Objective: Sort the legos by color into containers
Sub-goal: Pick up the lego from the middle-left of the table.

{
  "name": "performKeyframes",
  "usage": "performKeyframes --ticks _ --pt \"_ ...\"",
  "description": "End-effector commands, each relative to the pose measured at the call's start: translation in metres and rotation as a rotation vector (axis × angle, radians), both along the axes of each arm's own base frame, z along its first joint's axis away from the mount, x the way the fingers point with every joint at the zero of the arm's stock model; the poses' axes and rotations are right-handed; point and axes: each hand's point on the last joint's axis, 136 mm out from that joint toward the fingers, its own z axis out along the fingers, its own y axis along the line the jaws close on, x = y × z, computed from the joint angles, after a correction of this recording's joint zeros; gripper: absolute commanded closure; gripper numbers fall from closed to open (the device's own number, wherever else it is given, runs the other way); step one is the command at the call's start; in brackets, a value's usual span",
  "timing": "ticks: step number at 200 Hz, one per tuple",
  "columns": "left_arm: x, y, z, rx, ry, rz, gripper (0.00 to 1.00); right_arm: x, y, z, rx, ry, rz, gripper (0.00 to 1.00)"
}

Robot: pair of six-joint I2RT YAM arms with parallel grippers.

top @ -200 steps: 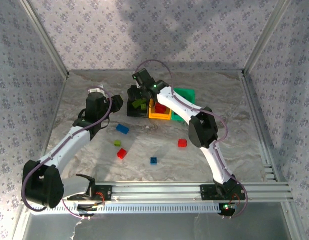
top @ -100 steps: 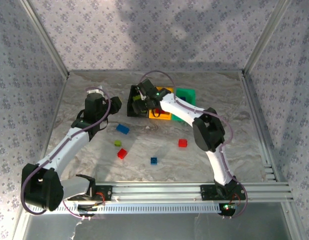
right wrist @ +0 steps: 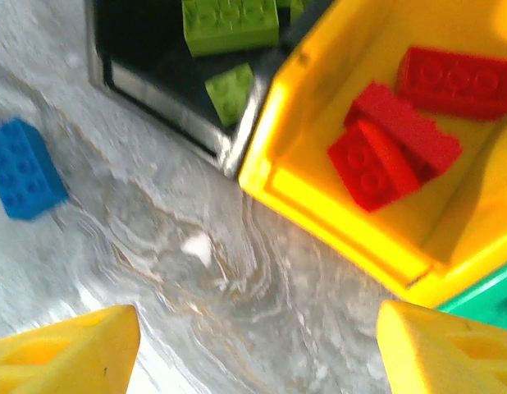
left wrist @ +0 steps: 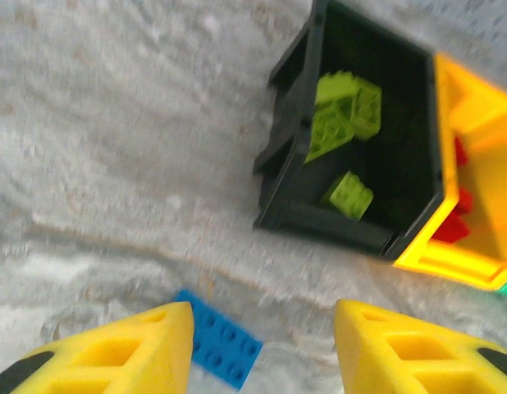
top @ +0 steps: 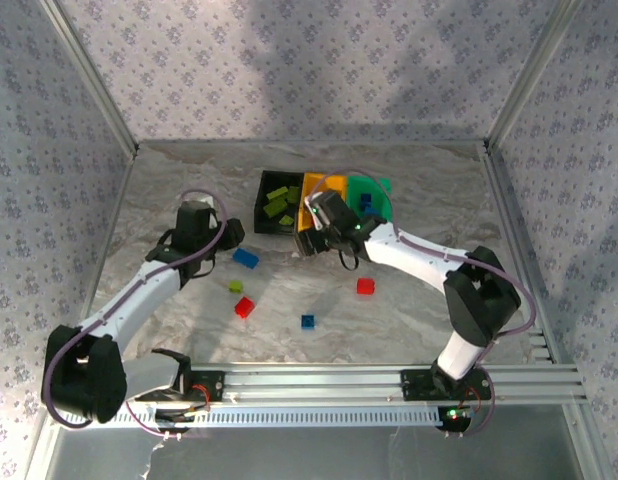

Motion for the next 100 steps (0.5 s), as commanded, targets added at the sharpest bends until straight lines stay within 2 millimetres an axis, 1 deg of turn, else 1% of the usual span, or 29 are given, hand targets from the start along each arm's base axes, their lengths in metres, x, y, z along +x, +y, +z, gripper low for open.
performKeyframes --ticks 1,17,34,45,65,80,100 --pt "-0.028 0.002 -0.014 -0.002 0.062 -0.046 0.51 -0.007 -0.014 -0.005 -0.032 -0.055 0.003 0.22" --pt "-0.046 0.005 -0.029 -0.005 0.106 -0.057 0.51 -0.012 -0.022 -0.013 -0.038 -0.067 0.0 0.22" --pt "-0.063 0.012 -0.044 0.03 0.17 -0.057 0.51 -0.014 -0.03 -0.015 -0.042 -0.096 -0.011 0.22" --pt "-0.071 0.015 -0.049 0.051 0.212 -0.064 0.51 -0.012 -0.035 -0.015 -0.039 -0.113 -0.027 0.22" --pt "-0.082 0.012 -0.054 0.045 0.263 -0.092 0.51 -0.008 -0.043 -0.024 -0.027 -0.101 -0.068 0.22" --pt "-0.089 0.012 -0.059 0.051 0.317 -0.1 0.51 -0.009 -0.043 -0.033 -0.029 -0.076 -0.071 0.22" --pt "-0.093 0.012 -0.069 0.069 0.373 -0.115 0.51 -0.011 -0.043 -0.04 -0.035 -0.059 -0.071 0.22"
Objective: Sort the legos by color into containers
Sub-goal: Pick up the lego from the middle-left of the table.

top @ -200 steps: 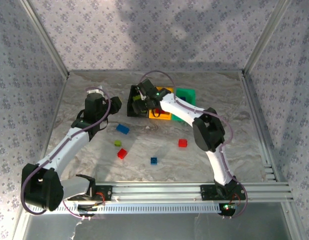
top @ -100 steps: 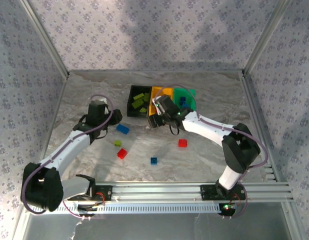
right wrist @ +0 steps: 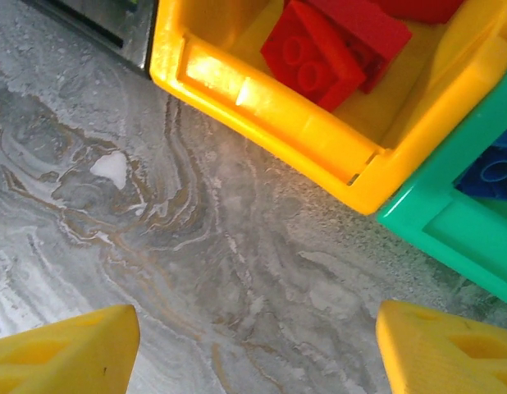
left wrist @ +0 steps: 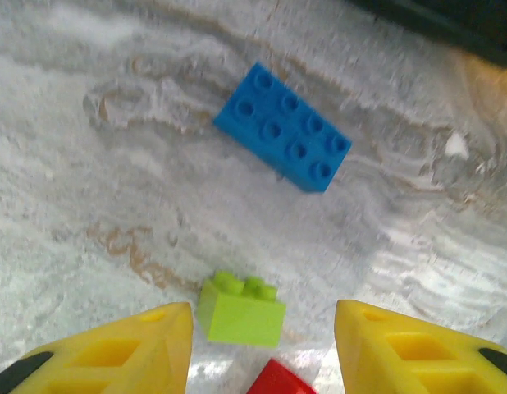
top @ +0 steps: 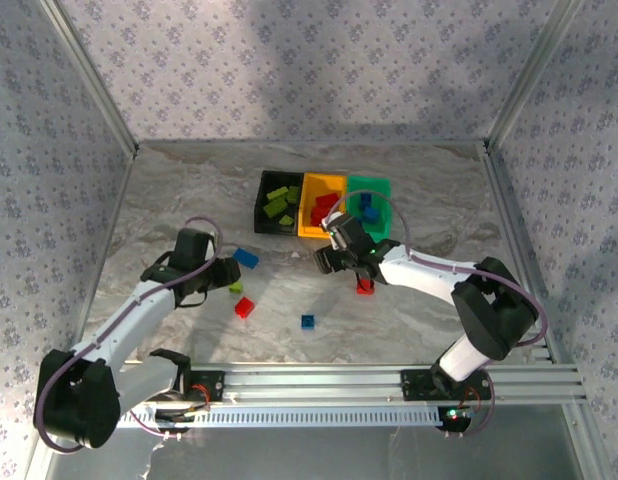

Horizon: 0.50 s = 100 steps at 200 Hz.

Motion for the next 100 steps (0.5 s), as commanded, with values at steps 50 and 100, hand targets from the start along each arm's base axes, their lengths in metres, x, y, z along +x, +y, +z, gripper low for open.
performKeyframes --ticks 50,100 --pt "-0.002 -0.012 -0.02 -0.002 0.147 -0.08 0.52 0.004 -0.004 -0.006 -0.015 -0.019 -0.033 0.22" --pt "0.001 -0.017 -0.035 0.032 0.214 -0.116 0.52 0.005 -0.005 -0.008 -0.034 -0.016 -0.036 0.22"
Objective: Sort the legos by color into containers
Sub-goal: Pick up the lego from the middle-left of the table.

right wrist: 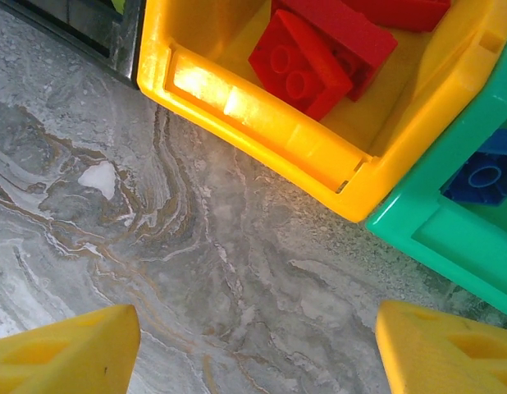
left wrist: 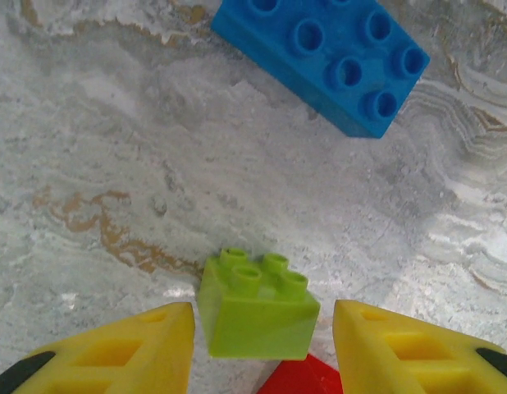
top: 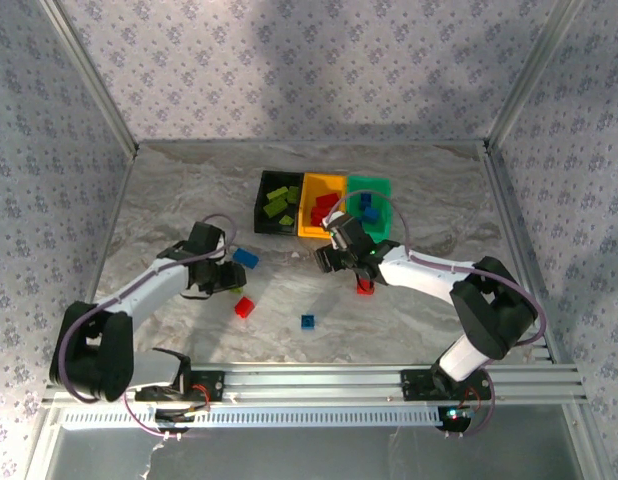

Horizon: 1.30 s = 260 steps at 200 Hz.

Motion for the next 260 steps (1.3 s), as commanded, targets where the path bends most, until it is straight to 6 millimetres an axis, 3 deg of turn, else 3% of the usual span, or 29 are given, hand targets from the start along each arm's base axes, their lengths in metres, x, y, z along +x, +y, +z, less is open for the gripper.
performKeyframes --ticks 1,67,125,195,229,260 --pt "0.003 -0.007 0.002 -0.009 0.013 -0.044 0.52 0.001 -0.003 -0.007 -0.029 0.005 -0.018 0.22" --pt "-0.001 -0.005 -0.015 0.163 0.088 -0.136 0.54 0.0 0.001 -0.008 -0.039 0.001 -0.008 0.22" --pt "0.005 -0.014 -0.009 0.174 0.06 -0.159 0.68 0.001 0.0 -0.008 -0.058 -0.008 -0.01 0.22" --pt "0.019 -0.021 0.021 0.122 -0.087 -0.122 0.7 0.002 -0.004 -0.008 -0.047 0.003 -0.023 0.22" --pt "0.038 -0.024 0.045 0.124 -0.16 -0.111 0.7 0.001 -0.004 -0.008 -0.03 0.005 -0.026 0.22" --pt "0.065 -0.039 0.064 0.104 -0.204 -0.134 0.7 0.001 -0.004 -0.005 -0.018 0.002 -0.026 0.22"
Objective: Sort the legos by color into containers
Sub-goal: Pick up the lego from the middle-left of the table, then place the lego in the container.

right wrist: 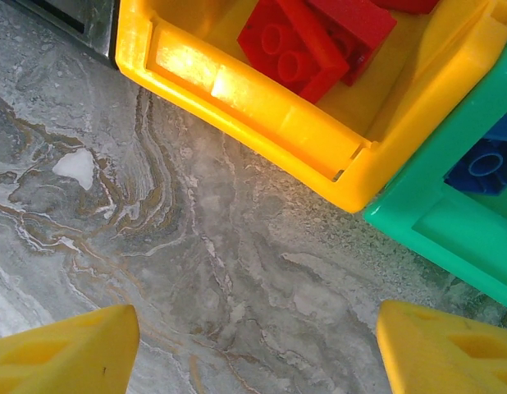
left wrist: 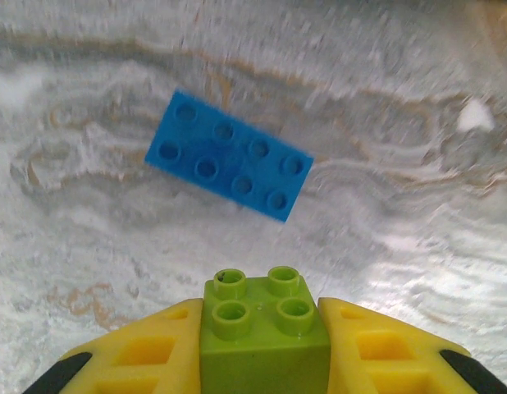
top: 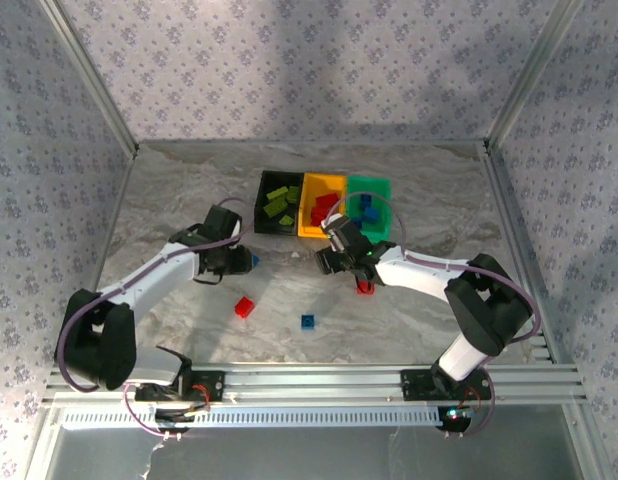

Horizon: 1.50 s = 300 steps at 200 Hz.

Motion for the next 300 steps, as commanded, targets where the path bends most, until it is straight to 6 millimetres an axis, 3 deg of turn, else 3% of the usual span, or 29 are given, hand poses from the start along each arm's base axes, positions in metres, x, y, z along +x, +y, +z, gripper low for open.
performKeyframes --ticks 1,72,105,163,194,218,254,277,300 --pt "0.027 -0.014 0.023 -0.013 -0.065 -0.022 0.7 0.0 -0.002 0.004 0.019 -0.002 -0.014 0.22" --pt "0.112 -0.064 0.053 -0.021 -0.12 -0.116 0.7 0.002 -0.009 0.004 0.035 -0.006 -0.039 0.22" --pt "0.147 -0.073 0.06 0.052 -0.14 -0.138 0.7 0.003 -0.012 0.007 0.042 -0.011 -0.047 0.22" --pt "0.18 -0.085 0.05 0.102 -0.117 -0.155 0.68 0.003 -0.012 0.007 0.062 -0.007 -0.052 0.22" --pt "0.188 -0.088 0.044 0.117 -0.096 -0.163 0.62 0.004 -0.012 0.009 0.065 -0.009 -0.052 0.22" --pt "0.186 -0.09 0.045 0.108 -0.097 -0.166 0.41 0.003 -0.014 0.007 0.064 -0.009 -0.056 0.22" --pt "0.176 -0.089 0.055 0.074 -0.127 -0.16 0.4 0.004 -0.012 0.006 0.069 -0.005 -0.054 0.22" --pt "0.166 -0.093 0.071 0.011 -0.194 -0.165 0.4 0.004 -0.011 0.006 0.074 0.002 -0.052 0.22" --pt "0.148 -0.097 0.081 -0.009 -0.263 -0.178 0.4 0.004 -0.012 0.005 0.071 -0.001 -0.057 0.22"
